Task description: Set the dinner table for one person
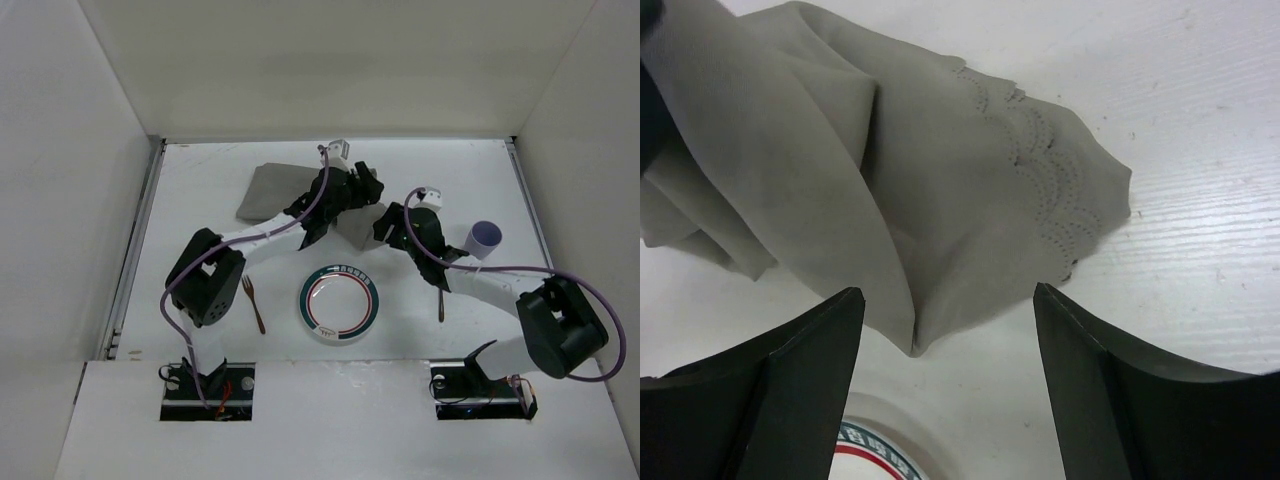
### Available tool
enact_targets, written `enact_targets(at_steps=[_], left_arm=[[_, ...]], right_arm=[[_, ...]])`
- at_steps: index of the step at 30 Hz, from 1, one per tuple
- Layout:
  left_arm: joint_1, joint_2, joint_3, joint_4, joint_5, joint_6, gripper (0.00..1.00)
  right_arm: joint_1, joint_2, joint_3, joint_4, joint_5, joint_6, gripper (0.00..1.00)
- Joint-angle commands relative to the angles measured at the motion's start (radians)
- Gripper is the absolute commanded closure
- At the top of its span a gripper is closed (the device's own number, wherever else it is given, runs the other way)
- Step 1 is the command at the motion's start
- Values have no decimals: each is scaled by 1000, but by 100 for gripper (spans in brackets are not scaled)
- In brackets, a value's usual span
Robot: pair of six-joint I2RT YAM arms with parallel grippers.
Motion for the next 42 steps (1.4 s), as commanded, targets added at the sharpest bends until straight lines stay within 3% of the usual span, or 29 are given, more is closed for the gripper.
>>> enact_targets(at_steps=[1, 6, 10, 14, 20, 29, 35, 42], left_arm=[[23, -103, -47, -12, 66, 4, 38], [123, -385, -383, 100, -82, -36, 34], [202, -566, -596, 129, -228, -119, 31], [264, -570, -704, 121, -250, -228, 23], [382, -525, -814, 262, -132, -380, 22], [515, -421, -796, 222, -101, -499, 20], [614, -284, -723, 229, -40, -539, 29], [620, -128, -612, 221, 38, -564, 35]], right_arm=[[18, -42, 7, -17, 36, 5, 26], [67, -76, 0, -28, 52, 0, 28], [95, -68, 21, -29, 55, -16, 39], [97, -25, 52, -37, 42, -21, 39], [150, -16, 99, -74, 15, -47, 26], [258, 44, 184, -126, -11, -46, 21], [290, 61, 199, -124, -2, -55, 21], [290, 108, 233, -117, 4, -50, 21]])
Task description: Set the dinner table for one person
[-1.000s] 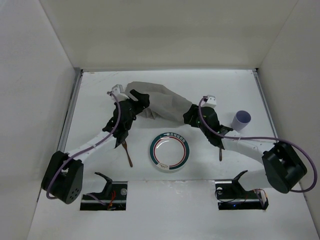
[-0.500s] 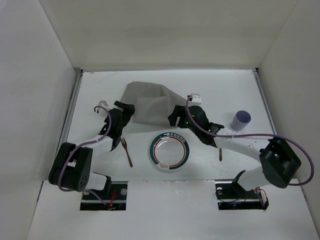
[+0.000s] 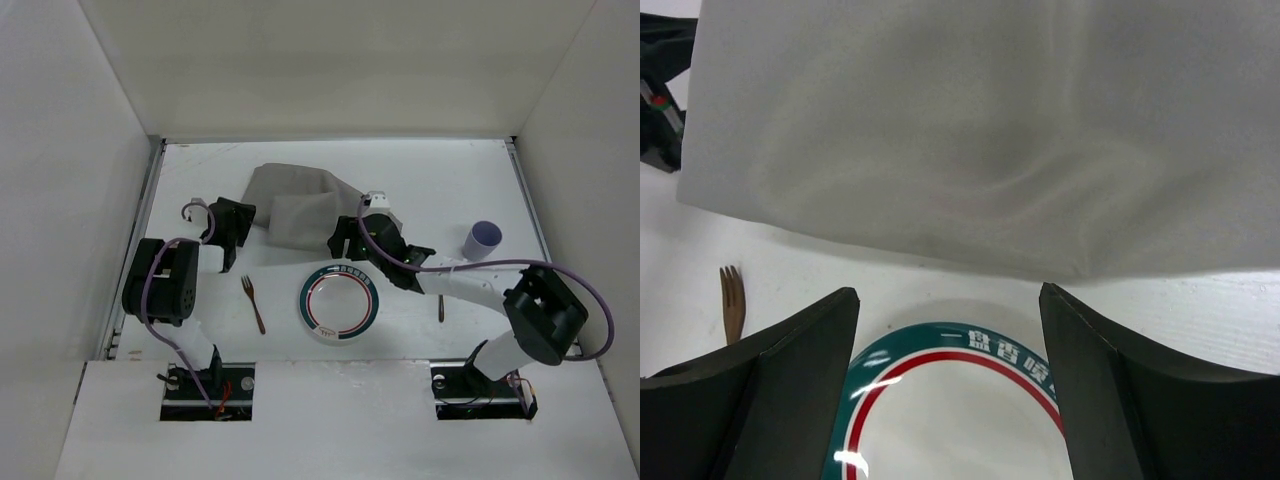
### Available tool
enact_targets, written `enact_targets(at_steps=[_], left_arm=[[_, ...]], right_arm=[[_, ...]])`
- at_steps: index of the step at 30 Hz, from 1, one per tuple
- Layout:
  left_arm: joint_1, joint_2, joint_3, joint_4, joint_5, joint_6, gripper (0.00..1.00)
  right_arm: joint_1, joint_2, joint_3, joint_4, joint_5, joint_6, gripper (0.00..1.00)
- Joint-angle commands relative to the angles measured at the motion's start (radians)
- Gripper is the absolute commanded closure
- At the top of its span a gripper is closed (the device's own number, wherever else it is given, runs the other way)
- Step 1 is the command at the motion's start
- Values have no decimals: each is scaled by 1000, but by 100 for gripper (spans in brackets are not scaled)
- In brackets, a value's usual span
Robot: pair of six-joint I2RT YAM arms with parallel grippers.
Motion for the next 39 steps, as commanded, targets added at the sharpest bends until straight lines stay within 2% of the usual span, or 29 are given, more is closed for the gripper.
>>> enact_targets(at_steps=[1, 5, 12, 16, 23, 27, 29, 32, 33, 35, 39], left_arm=[[-5, 40, 56, 26, 53, -47, 38], [-15, 69, 52, 26, 44, -50, 60], [-5, 133, 95, 40, 15, -47, 82], [-8, 155, 125, 61, 9, -41, 87], [-10, 178, 147, 97, 7, -37, 92], [-4, 182, 161, 104, 9, -37, 92], [1, 186, 171, 104, 10, -35, 93], [7, 199, 193, 107, 10, -35, 94], [10, 204, 201, 109, 12, -35, 94], [24, 209, 224, 110, 18, -34, 95], [57, 193, 260, 106, 32, -33, 98]], right_arm=[[11, 25, 69, 16, 18, -14, 21], [46, 82, 150, 1, 28, -89, 21], [180, 255, 371, -88, 52, -346, 19], [235, 340, 436, -93, 133, -463, 17], [252, 478, 571, -94, 300, -626, 18], [214, 527, 606, -33, 428, -704, 27], [181, 536, 604, -5, 436, -721, 36], [131, 513, 589, -4, 414, -703, 75], [118, 484, 568, 4, 405, -689, 82], [79, 406, 516, 25, 381, -655, 89], [-32, 207, 385, 71, 307, -554, 91]])
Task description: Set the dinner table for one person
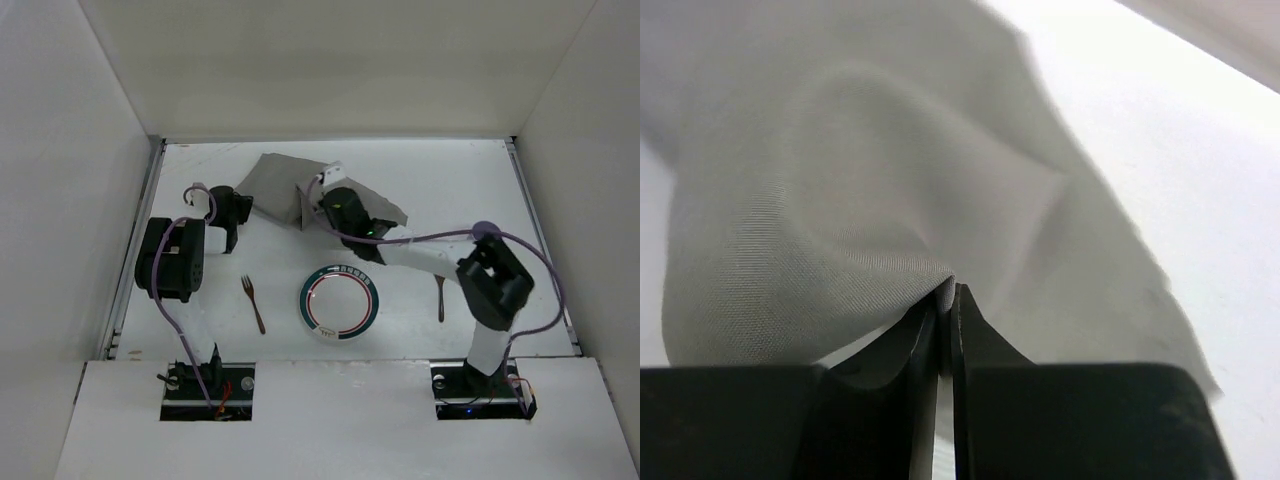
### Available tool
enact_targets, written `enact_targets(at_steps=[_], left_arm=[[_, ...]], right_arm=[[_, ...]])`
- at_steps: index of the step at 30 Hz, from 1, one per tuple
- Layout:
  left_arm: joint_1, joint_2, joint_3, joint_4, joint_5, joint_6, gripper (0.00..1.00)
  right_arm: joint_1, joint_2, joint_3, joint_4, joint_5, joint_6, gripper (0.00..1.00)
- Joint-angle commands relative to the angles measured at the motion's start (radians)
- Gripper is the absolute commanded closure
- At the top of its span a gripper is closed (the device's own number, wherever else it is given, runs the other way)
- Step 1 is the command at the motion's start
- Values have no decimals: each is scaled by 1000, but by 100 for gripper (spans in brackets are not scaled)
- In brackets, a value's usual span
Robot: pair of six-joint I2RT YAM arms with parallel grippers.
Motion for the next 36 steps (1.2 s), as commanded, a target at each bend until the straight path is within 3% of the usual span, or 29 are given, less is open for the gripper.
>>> enact_targets(at_steps=[1, 6, 10, 15, 20, 24, 30, 33, 36], left_arm=[[45, -36, 50, 52, 1, -8, 98], [64, -129, 17, 55, -6, 8, 98], [84, -166, -35, 59, -7, 5, 98], [105, -175, -65, 68, 2, 2, 98], [127, -233, -89, 75, 22, 2, 98], [128, -286, -63, 59, 28, 7, 98], [99, -298, 108, -22, 27, 28, 98], [96, -220, 272, -74, 36, 12, 99], [56, -128, 523, -149, 91, -13, 100]], right_arm=[[-107, -224, -78, 100, -39, 101, 90], [-240, -394, -221, 120, -182, 227, 90], [-279, -509, -385, 179, -230, 330, 90], [-205, -640, -606, 288, -285, 376, 88], [-121, -661, -654, 191, -284, 381, 88], [-166, -582, -548, 146, -282, 421, 91], [-320, -369, -222, 170, -351, 424, 94], [-395, -283, -24, 120, -354, 408, 97], [-466, -311, 117, 60, -359, 416, 97]])
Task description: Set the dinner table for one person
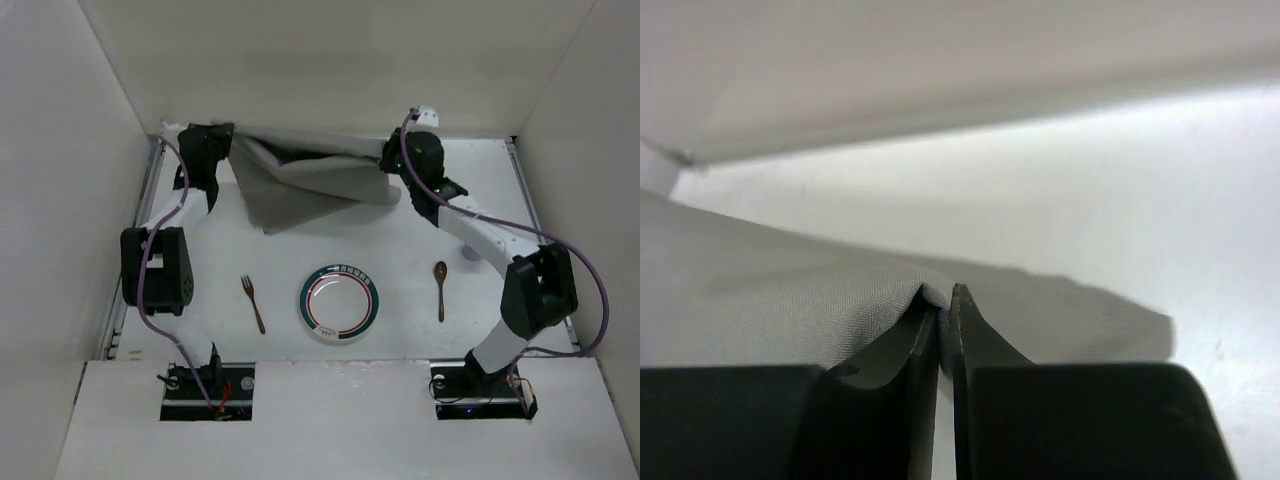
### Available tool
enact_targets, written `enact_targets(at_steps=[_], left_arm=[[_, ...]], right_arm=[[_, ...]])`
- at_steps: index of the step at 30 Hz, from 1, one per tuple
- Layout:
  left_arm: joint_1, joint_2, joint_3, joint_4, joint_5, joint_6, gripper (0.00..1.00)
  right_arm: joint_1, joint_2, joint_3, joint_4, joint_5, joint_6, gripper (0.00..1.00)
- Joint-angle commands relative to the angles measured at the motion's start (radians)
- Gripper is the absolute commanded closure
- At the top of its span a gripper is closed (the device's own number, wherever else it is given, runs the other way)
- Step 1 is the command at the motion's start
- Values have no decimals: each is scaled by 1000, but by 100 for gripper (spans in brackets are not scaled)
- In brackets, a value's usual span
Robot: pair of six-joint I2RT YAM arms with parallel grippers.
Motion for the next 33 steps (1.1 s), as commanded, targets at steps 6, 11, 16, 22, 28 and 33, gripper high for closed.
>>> enact_targets(at_steps=[6, 11, 16, 22, 28, 33], left_arm=[[-181, 179, 612, -80, 82, -19, 99], [-212, 194, 737, -88, 132, -24, 99], [-98, 125, 488, 24, 136, -35, 97], [71, 187, 78, 305, 161, -165, 95], [183, 324, -82, 463, 208, -277, 94], [216, 307, -94, 455, 234, -256, 93]], right_arm=[[-102, -211, 278, -86, 15, -75, 97], [-30, -321, 246, -109, 41, -142, 97], [162, -305, 82, -59, 27, -237, 96], [377, -156, -151, 47, -105, -304, 93], [472, -137, -268, 59, -171, -235, 58], [370, -228, -352, 119, -160, -85, 40]])
